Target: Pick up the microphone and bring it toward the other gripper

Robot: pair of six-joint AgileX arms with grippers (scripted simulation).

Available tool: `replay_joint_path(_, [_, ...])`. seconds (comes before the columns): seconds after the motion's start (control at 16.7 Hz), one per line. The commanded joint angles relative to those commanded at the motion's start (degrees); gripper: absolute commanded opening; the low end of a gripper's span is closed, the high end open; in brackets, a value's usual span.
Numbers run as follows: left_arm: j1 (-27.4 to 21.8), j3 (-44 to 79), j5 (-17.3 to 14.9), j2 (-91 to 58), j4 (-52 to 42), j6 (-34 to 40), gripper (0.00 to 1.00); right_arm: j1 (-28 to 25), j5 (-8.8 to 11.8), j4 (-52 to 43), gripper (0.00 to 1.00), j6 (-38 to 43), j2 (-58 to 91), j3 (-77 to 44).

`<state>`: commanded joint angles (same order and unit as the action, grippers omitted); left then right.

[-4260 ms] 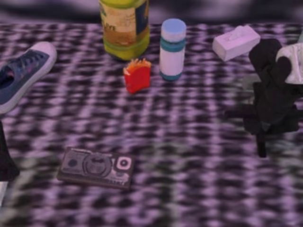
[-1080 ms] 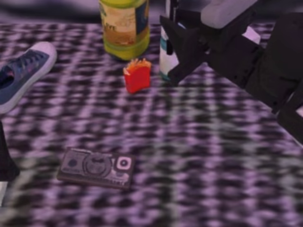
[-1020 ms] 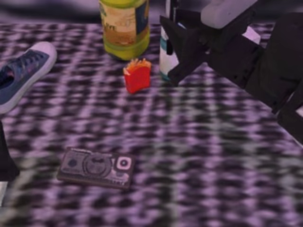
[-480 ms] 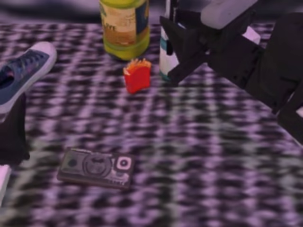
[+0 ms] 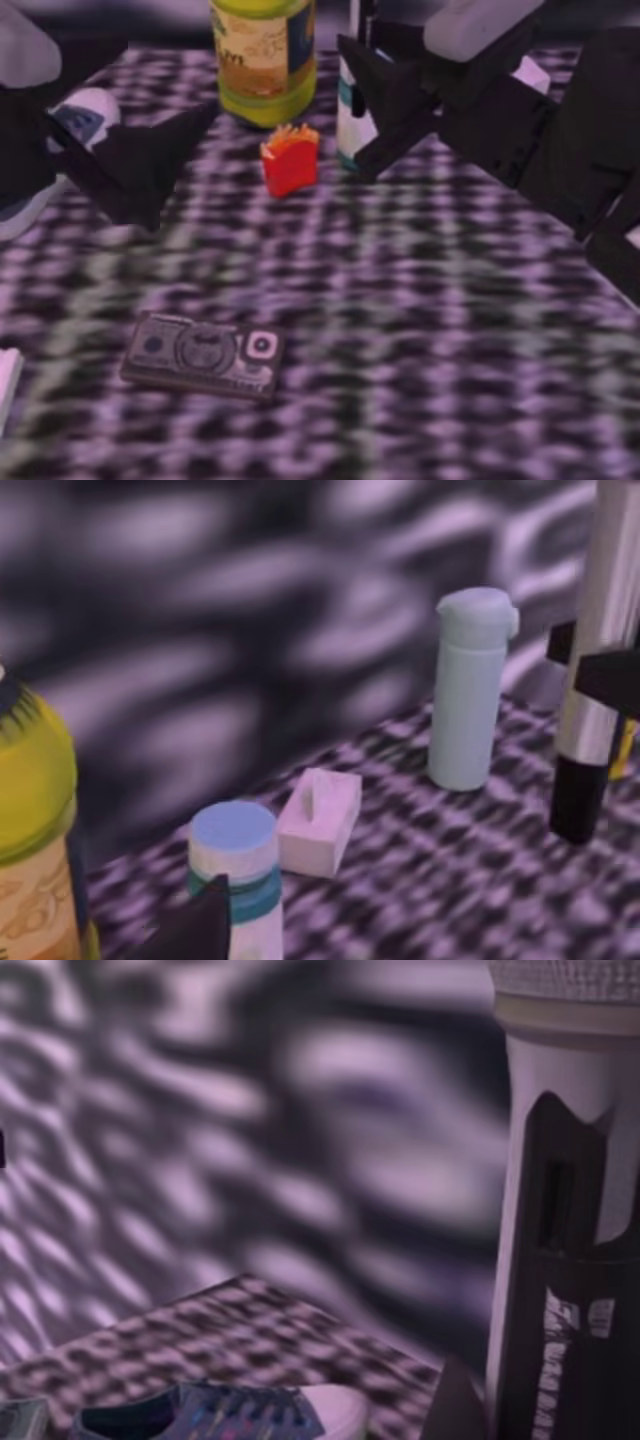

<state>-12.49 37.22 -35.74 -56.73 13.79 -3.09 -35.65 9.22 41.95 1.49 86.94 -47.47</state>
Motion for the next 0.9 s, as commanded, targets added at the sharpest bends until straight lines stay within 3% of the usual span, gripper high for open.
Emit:
replay_joint_path(0.18, [-2.3,6.97,-6.46,-9.19,2.8,-0.64,1.0,0.0,0.0,0.0,0.0,0.0,0.0,0.0])
replay_joint_path(0.36, [-3.61,11.1,-10.11,-14.39,4.57,-1.15,1.0,0.0,0.0,0.0,0.0,0.0,0.0,0.0])
replay_joint_path(0.72, [-3.63,11.56,-10.35,-14.97,4.75,-1.19,1.0,0.0,0.0,0.0,0.0,0.0,0.0,0.0])
replay_joint_path(0.9, [-6.33,14.45,-8.07,-18.67,5.84,-1.03,1.0,0.0,0.0,0.0,0.0,0.0,0.0,0.0])
